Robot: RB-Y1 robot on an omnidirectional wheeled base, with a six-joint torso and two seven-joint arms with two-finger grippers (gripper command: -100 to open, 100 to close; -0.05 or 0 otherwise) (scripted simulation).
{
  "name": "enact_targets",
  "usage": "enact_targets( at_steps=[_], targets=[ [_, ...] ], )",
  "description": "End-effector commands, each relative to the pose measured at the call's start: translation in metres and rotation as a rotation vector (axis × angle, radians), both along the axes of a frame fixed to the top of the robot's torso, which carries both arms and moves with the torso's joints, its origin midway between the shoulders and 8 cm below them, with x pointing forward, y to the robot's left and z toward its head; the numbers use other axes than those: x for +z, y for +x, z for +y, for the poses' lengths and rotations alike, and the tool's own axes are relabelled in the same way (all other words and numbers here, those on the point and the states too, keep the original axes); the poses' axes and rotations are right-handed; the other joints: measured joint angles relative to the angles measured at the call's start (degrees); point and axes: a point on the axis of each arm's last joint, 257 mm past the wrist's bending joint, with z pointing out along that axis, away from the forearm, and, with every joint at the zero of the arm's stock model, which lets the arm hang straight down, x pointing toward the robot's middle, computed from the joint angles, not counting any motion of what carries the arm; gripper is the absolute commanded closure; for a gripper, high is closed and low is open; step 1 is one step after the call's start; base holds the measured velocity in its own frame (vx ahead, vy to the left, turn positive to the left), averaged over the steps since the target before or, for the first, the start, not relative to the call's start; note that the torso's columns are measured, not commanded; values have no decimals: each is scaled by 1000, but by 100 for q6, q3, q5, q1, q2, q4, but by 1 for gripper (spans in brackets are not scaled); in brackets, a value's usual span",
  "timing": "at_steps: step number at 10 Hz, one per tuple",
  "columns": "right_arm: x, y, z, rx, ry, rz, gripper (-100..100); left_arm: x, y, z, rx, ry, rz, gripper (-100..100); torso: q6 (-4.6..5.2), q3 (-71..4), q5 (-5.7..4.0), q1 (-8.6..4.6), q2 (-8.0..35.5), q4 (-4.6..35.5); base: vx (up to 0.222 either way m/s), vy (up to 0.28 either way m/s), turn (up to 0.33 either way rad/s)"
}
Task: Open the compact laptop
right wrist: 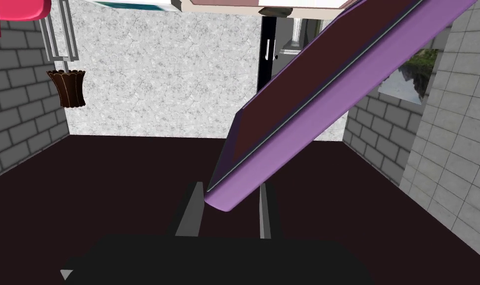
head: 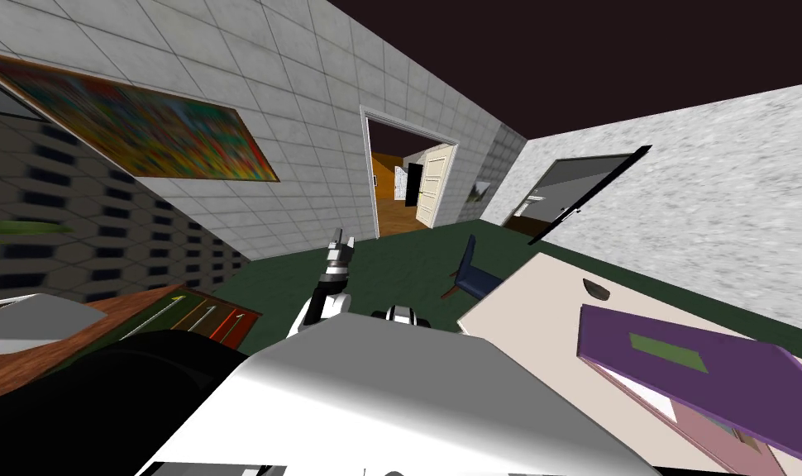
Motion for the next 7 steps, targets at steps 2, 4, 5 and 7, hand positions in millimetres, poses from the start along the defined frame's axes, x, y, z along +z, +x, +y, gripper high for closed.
enact_targets(
  at_steps=[2,4,5,7],
  targets=[
    [-35,16,19,7,78,-77,100,0,0,0,0,0,0,0,-17,-5,6,0,-7,0,-67,-51,-16],
    [-44,22,24,7,102,-112,100,0,0,0,0,0,0,0,-35,-17,17,9,-23,-3,-63,-36,-4],
    [-33,12,17,-10,81,-98,100,0,0,0,0,0,0,0,-39,-20,22,8,-24,-4,-46,-17,-34],
    [-56,24,34,-3,127,-168,100,0,0,0,0,0,0,0,5,-12,57,18,7,5,-63,-79,-15]
  ],
)
